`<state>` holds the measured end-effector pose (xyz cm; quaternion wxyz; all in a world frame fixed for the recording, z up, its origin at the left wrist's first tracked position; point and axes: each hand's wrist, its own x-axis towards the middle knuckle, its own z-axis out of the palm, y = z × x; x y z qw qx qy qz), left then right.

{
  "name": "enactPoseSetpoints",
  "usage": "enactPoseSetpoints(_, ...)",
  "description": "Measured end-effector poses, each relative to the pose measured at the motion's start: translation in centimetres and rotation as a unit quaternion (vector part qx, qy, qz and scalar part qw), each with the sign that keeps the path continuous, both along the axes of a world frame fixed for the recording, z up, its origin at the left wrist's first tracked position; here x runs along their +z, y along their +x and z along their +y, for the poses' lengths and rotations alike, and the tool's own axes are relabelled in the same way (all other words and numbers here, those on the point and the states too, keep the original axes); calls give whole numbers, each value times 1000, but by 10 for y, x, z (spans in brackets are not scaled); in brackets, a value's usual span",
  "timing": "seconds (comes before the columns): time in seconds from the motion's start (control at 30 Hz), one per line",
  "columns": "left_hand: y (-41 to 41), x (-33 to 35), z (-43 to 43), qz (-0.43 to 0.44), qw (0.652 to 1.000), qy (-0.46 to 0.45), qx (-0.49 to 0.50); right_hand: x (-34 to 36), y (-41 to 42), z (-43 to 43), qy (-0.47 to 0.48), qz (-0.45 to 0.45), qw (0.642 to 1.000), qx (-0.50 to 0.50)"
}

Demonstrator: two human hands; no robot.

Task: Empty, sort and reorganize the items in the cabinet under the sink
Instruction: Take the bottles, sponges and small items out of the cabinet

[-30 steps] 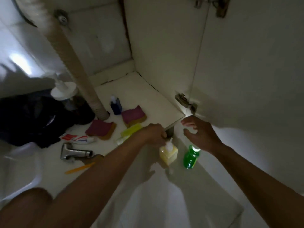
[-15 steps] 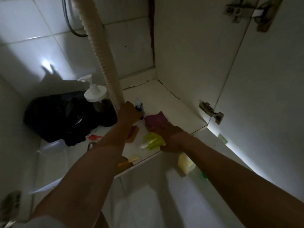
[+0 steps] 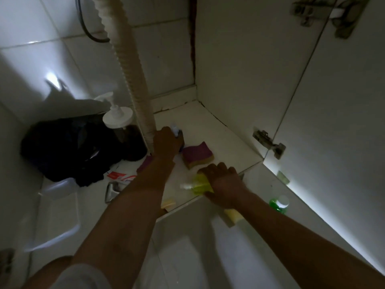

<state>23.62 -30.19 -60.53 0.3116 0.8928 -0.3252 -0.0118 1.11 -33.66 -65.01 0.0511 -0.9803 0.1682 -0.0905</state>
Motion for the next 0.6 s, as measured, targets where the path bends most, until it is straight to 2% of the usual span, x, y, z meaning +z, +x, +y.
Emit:
enactPoseSetpoints(0.1, -10, 10, 4, -18, 999, -44, 3, 17, -27, -11, 224, -48, 973, -34)
enactPoseSetpoints(0.2, -30, 30, 13, -60, 995, -78, -23, 21, -62, -17, 349, -45, 932, -87)
enactPoseSetpoints(0.27, -51, 44, 20, -69, 993, -70, -64, 14, -80, -18, 373, 13, 923, -98)
enactPoseSetpoints(0.33, -76, 56, 25, -24, 992, -36, -116, 2, -95, -17, 369, 78, 921, -99)
enactPoseSetpoints(0.4, -102, 58, 26, 28, 984, 35, -171, -14, -106, -14, 350, 142, 920, -103)
enactPoseSetpoints(0.5, -134, 39, 32, 72, 946, 191, -251, -45, -119, -5, 372, 198, 898, -124)
enactPoseSetpoints(0.6, -160, 3, 49, 149, 904, 280, -286, -72, -126, 6, 368, 189, 897, -155)
